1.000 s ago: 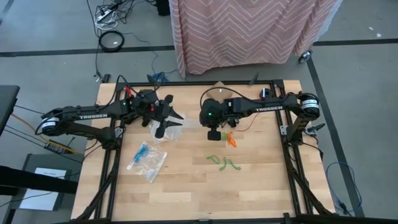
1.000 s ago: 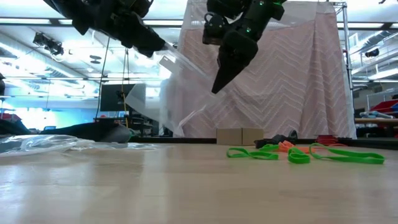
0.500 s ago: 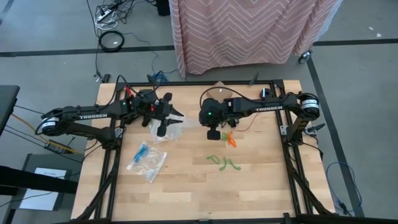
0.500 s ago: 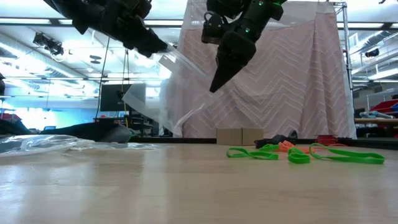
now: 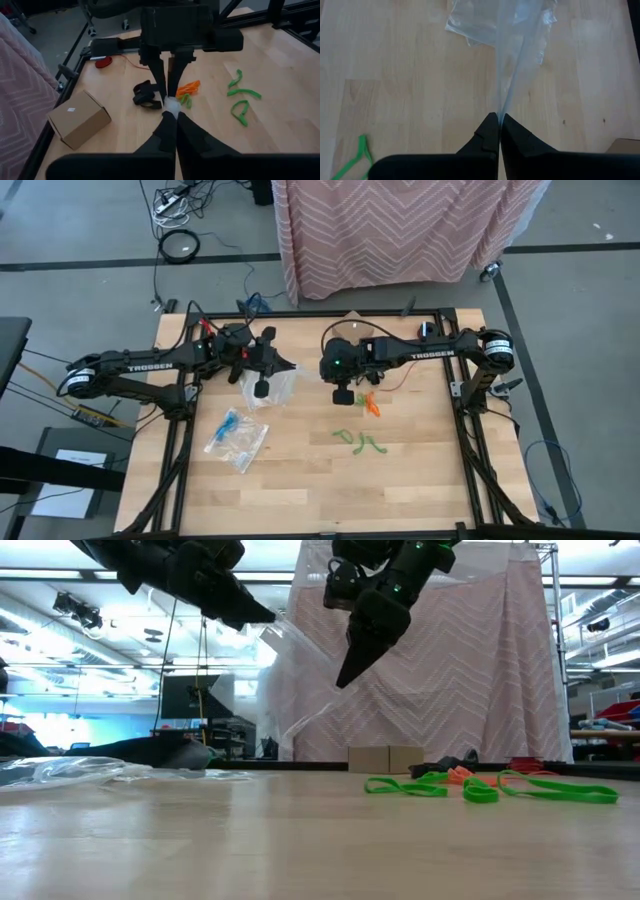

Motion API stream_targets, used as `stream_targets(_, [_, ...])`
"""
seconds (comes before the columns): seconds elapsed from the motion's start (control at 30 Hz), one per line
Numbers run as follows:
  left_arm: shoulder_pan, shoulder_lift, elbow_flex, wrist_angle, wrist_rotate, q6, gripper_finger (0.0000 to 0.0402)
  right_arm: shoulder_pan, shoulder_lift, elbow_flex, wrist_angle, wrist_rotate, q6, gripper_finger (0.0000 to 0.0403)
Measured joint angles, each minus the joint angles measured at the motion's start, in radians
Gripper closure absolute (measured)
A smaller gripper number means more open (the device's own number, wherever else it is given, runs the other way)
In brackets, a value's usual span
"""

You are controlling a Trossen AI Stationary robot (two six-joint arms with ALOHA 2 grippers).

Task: Sort rubber bands
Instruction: Open the transparent zip bag

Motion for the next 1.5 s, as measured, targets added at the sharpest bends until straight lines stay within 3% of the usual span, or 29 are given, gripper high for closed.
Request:
stream_targets(0.33, [0.000, 0.000, 0.000, -0.008, -0.007, 0.002, 0.0398, 0.000, 0.000, 0.000, -0.008, 0.001, 0.001, 0.0403])
stream_targets(0.47, [0.000, 0.000, 0.000, -0.007, -0.058, 0.002, 0.0399, 0.000, 0.000, 0.000, -0.013, 0.002, 0.001, 0.0398])
stream_targets(0.73, [0.019, 0.000, 0.000, 0.020, -0.100, -0.007, 0.0400, -0.012, -0.047, 0.000, -0.057, 0.068, -0.037, 0.0304])
stream_targets(0.87, [0.041, 0.001, 0.000, 0.034, -0.171, -0.054, 0.0401, -0.043, -0.104, 0.000, -0.070, 0.055, -0.027, 0.0257])
stream_targets(1.0, [0.078, -0.034, -0.089, 0.288, -0.125, -0.169, 0.0401, -0.097, -0.198, -0.058, -0.070, 0.029, -0.006, 0.0245])
stream_targets(1.13, [0.123, -0.061, -0.231, 0.562, -0.032, -0.286, 0.0401, -0.154, -0.331, -0.182, 0.052, -0.064, 0.022, 0.0254])
stream_targets(1.27, [0.151, -0.063, -0.361, 0.842, 0.121, -0.425, 0.0401, -0.186, -0.485, -0.370, 0.307, -0.131, 0.025, 0.0259])
stream_targets(1.4, [0.164, -0.061, -0.444, 1.036, 0.133, -0.532, 0.0401, -0.180, -0.607, -0.580, 0.627, -0.169, 0.038, 0.0257])
stream_targets(1.5, [0.161, -0.063, -0.459, 1.155, 0.137, -0.581, 0.0401, -0.154, -0.628, -0.718, 0.854, -0.151, 0.058, 0.0254])
